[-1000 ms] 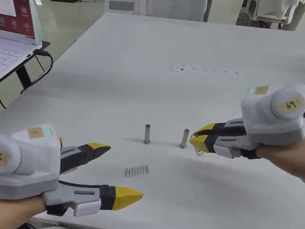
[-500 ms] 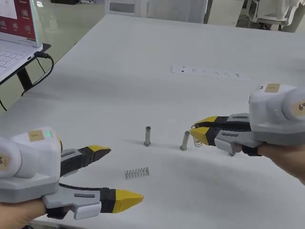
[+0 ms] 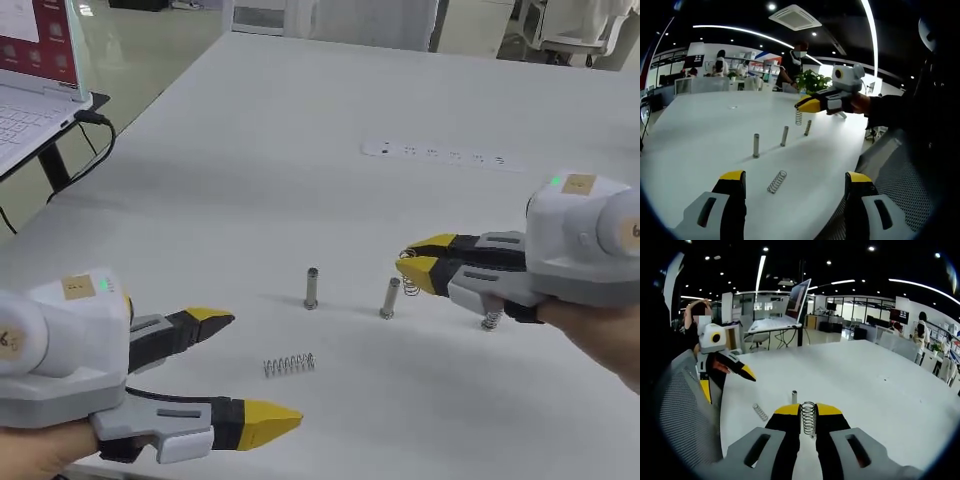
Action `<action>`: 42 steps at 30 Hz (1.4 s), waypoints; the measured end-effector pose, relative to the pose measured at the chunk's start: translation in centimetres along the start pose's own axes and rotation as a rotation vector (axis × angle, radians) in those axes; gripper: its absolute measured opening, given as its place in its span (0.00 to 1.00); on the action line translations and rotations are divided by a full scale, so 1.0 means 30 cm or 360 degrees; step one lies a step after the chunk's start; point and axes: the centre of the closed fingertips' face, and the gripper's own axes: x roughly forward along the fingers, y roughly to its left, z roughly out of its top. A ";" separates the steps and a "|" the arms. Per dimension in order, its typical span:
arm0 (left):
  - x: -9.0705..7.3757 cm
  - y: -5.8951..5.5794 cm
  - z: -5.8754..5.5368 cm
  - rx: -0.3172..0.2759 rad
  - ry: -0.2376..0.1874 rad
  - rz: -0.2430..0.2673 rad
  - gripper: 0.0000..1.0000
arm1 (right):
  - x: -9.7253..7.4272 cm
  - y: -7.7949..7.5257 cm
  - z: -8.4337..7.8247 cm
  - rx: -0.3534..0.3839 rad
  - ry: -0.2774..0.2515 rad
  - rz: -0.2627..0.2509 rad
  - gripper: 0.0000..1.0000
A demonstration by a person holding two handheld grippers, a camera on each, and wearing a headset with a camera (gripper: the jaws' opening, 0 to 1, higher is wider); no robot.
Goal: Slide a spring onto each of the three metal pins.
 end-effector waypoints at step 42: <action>0.000 0.007 -0.007 -0.0020 0.0004 0.0005 0.77 | 0.067 -0.077 -0.025 0.0218 -0.0224 -0.0056 0.08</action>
